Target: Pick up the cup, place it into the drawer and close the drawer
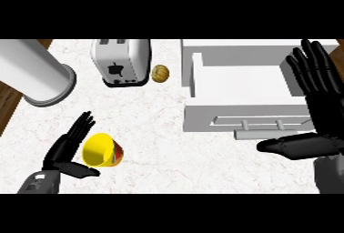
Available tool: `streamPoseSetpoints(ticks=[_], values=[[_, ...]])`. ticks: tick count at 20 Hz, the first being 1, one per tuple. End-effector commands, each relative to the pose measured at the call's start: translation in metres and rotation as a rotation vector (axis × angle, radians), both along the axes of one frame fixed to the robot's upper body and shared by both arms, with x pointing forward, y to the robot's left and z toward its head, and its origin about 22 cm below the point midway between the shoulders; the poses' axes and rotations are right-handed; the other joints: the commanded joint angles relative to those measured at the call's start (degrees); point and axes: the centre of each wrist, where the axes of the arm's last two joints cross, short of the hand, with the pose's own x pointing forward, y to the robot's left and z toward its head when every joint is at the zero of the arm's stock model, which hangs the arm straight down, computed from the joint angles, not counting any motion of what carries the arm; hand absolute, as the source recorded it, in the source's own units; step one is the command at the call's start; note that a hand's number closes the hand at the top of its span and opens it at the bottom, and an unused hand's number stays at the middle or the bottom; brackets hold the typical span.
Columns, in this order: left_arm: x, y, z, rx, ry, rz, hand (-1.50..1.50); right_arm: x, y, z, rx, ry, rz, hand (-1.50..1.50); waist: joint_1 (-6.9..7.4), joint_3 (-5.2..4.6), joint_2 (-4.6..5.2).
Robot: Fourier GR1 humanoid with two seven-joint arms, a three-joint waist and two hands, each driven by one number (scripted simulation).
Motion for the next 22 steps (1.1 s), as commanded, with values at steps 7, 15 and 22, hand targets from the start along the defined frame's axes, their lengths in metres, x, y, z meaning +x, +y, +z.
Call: streamPoseSetpoints(ticks=[7, 15, 22], values=[[-0.009, -0.004, -0.023, -0.068, -0.094, -0.013, -1.5, 0.005, -0.006, 0.002, -0.009, -0.007, 0.02, -1.5, -0.38, -0.07, 0.23], [0.011, -0.028, -0.021, -0.081, -0.107, -0.058, -1.5, 0.005, 0.012, 0.001, -0.003, 0.015, 0.013, -1.5, -0.86, -0.14, 0.39], [0.001, -0.034, -0.031, -0.131, -0.09, -0.083, -1.5, 0.007, -0.005, 0.019, -0.026, -0.003, 0.018, -1.5, -1.11, -0.19, 0.49]])
